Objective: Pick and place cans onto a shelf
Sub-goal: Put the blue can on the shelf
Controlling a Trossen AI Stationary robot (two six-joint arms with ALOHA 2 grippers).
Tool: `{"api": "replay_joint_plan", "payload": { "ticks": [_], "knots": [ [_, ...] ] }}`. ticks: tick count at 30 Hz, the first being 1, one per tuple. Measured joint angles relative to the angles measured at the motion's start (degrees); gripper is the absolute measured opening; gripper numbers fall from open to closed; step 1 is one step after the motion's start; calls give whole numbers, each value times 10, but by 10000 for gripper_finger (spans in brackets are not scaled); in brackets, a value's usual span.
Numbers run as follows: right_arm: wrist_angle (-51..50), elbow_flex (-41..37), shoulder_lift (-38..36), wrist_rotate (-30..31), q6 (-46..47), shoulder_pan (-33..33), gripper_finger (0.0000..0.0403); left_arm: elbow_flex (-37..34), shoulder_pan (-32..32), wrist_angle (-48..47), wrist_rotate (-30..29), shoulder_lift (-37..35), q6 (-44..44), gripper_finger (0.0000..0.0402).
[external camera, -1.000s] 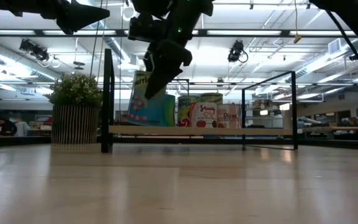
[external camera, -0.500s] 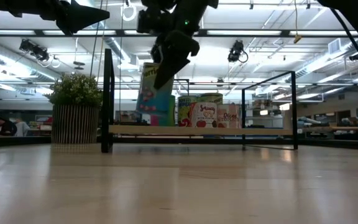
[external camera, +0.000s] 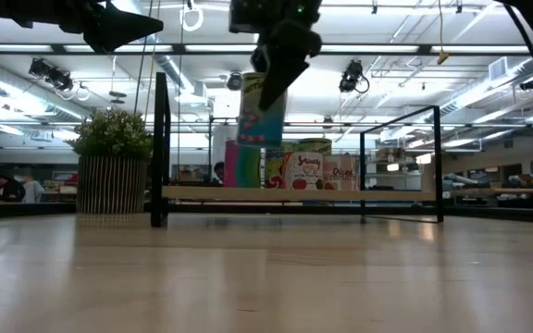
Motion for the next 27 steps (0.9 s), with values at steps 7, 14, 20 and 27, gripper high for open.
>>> {"api": "replay_joint_plan", "payload": {
  "ticks": [7, 14, 20, 27],
  "knots": [
    [-29, 0, -8, -9, 31, 5, 330, 0, 0, 3, 0, 0, 0, 389],
    [-20, -25, -8, -43, 51, 3, 330, 0, 0, -1, 0, 0, -4, 389],
    [-21, -40, -8, -53, 56, 7, 330, 0, 2, 1, 0, 0, -1, 389],
    [48, -41, -8, -61, 40, 4, 330, 0, 11, 1, 0, 0, -12, 389]
  ]
}}
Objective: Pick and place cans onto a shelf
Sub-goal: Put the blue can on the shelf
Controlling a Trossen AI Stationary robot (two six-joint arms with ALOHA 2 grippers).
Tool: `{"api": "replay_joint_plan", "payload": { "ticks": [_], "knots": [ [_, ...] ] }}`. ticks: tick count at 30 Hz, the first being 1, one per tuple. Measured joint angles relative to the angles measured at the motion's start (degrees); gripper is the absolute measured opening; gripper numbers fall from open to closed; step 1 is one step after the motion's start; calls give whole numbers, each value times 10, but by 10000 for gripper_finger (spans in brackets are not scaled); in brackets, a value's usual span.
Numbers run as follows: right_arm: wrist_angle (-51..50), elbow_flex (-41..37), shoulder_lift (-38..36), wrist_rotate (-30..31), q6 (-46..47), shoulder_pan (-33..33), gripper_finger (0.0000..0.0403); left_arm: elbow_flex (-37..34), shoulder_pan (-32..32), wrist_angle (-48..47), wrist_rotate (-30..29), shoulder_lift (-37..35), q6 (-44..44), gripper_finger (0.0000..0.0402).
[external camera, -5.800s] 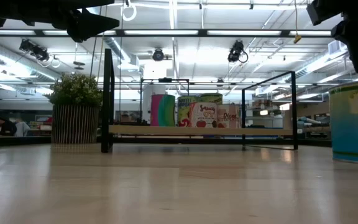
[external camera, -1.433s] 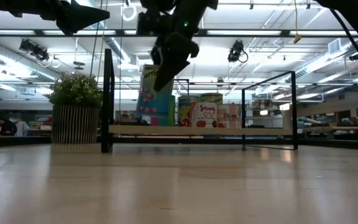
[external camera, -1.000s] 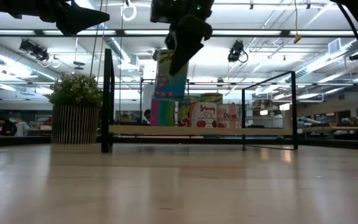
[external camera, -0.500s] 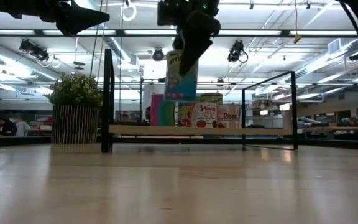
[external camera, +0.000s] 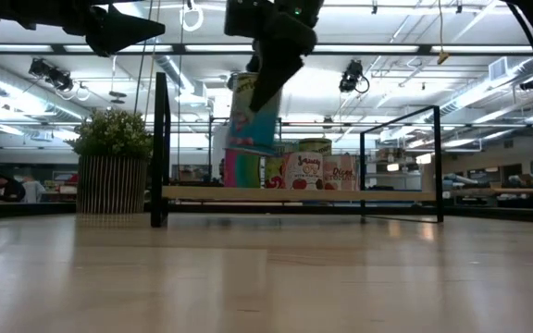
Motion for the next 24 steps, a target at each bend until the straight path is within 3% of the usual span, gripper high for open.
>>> {"api": "replay_joint_plan", "payload": {
  "ticks": [9, 24],
  "knots": [
    [102, -7, 9, -10, -7, 0, 330, 0, 0, 0, 0, 0, 1, 389],
    [107, 28, 52, -23, -44, -30, 328, 0, 0, 1, 0, 0, 12, 389]
  ]
}}
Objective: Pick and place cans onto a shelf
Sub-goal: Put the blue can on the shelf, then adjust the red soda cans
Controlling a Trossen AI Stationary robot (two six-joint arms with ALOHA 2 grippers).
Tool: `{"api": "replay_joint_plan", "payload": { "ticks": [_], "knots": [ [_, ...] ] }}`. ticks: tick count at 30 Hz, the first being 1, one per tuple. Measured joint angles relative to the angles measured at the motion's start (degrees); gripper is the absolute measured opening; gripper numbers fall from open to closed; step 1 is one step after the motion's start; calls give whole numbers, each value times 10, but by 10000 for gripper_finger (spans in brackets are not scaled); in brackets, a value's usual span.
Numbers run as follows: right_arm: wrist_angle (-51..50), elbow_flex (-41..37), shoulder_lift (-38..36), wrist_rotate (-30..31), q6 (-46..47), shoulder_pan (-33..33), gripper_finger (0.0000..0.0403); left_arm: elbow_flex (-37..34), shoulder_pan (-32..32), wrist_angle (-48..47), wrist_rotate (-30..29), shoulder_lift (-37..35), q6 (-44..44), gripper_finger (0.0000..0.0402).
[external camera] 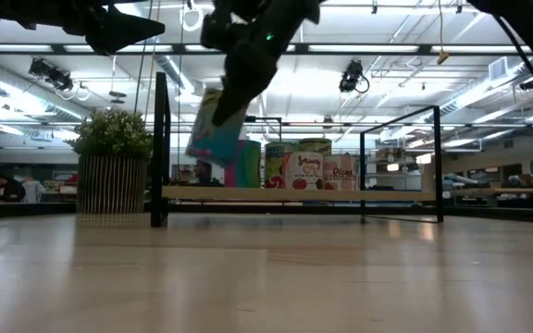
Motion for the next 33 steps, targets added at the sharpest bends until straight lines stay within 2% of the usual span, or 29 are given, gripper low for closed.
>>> {"api": "replay_joint_plan", "payload": {
  "ticks": [6, 16, 22, 25, 30, 33],
  "knots": [
    [-16, -1, 16, -6, -12, 1, 333, 0, 0, -2, 0, 0, 0, 389],
    [-11, 0, 25, -3, -13, 1, 382, 0, 0, -2, 0, 0, 0, 389],
    [-20, 27, 21, 10, -17, 6, 388, 0, 0, -3, 0, 0, 0, 389],
    [-68, 64, 18, 16, -15, 15, 386, 0, 0, -6, 0, 0, 0, 389],
    [-186, 108, 17, 100, 0, 26, 382, 0, -1, -11, 0, 0, 0, 389],
    [-260, 109, 17, 123, 40, 27, 376, 0, -1, -11, 0, 0, 0, 389]
  ]
}}
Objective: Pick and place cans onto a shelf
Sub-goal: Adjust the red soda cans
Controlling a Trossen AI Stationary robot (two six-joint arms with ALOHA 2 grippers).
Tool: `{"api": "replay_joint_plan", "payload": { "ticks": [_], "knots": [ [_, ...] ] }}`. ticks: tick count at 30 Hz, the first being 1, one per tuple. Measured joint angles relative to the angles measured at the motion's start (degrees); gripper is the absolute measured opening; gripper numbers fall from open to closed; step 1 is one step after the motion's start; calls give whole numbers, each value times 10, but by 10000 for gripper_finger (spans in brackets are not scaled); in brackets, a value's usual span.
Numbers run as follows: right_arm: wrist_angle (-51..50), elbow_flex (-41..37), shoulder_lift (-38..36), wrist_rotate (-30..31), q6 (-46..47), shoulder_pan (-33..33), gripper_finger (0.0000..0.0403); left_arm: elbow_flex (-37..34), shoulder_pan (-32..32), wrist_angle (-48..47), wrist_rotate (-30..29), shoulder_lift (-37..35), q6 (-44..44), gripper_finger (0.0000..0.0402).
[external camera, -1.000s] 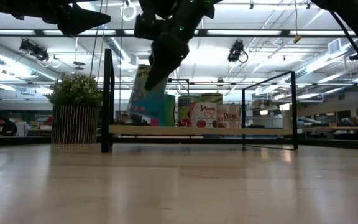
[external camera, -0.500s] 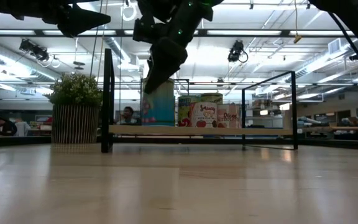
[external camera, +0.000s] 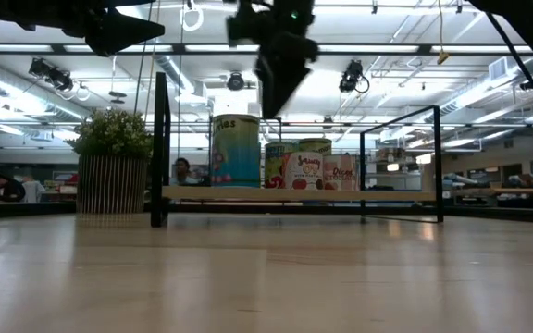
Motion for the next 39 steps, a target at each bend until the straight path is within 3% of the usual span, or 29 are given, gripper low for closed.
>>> {"api": "replay_joint_plan", "payload": {
  "ticks": [6, 10, 15, 21, 26, 39],
  "knots": [
    [-113, -25, -4, 2, 107, -7, 360, 0, 0, -1, 0, 0, 0, 389],
    [-112, -65, -42, 8, 129, -4, 353, 0, 0, -4, 0, 0, -4, 389],
    [-89, -179, -104, 7, 155, -8, 349, 0, 0, -7, 0, 0, -10, 389],
    [10, -351, -200, 27, 101, -25, 349, 0, 1, -3, 0, 0, -10, 389],
    [64, -439, -251, 23, 73, -60, 349, 0, 1, -2, 0, 0, -10, 389],
    [159, -490, -239, -25, -24, -123, 349, 0, 1, -1, 0, 0, -9, 389]
  ]
}}
